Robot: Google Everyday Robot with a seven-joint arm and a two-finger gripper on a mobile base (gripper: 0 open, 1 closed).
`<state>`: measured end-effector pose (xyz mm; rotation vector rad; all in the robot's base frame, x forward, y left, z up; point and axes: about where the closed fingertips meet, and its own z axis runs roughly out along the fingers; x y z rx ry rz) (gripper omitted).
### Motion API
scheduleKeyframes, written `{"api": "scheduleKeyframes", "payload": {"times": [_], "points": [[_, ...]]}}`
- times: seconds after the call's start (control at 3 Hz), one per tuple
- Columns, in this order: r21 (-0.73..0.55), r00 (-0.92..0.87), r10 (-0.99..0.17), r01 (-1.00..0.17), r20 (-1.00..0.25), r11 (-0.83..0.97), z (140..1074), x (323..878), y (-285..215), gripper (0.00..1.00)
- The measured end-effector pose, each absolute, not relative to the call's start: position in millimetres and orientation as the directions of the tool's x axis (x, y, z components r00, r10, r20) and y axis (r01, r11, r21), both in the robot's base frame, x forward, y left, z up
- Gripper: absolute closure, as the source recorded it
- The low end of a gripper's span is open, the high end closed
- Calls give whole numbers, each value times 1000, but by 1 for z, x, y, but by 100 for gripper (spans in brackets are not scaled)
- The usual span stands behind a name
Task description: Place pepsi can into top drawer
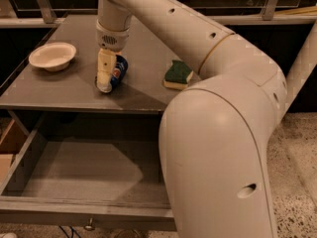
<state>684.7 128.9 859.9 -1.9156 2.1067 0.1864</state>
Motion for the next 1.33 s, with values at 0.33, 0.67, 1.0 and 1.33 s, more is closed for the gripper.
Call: {"api": "scheduleKeyframes", "payload": {"times": [0.33, 0.67, 1.0, 1.33], "points": [[-94, -86, -955, -989, -283, 117, 849, 685, 128, 0], [-94, -87, -955, -989, -282, 117, 849, 685, 128, 0], [-73, -127, -951, -986, -280, 153, 844, 683, 108, 0], [-73, -127, -951, -986, -280, 153, 844, 683, 108, 0]]}}
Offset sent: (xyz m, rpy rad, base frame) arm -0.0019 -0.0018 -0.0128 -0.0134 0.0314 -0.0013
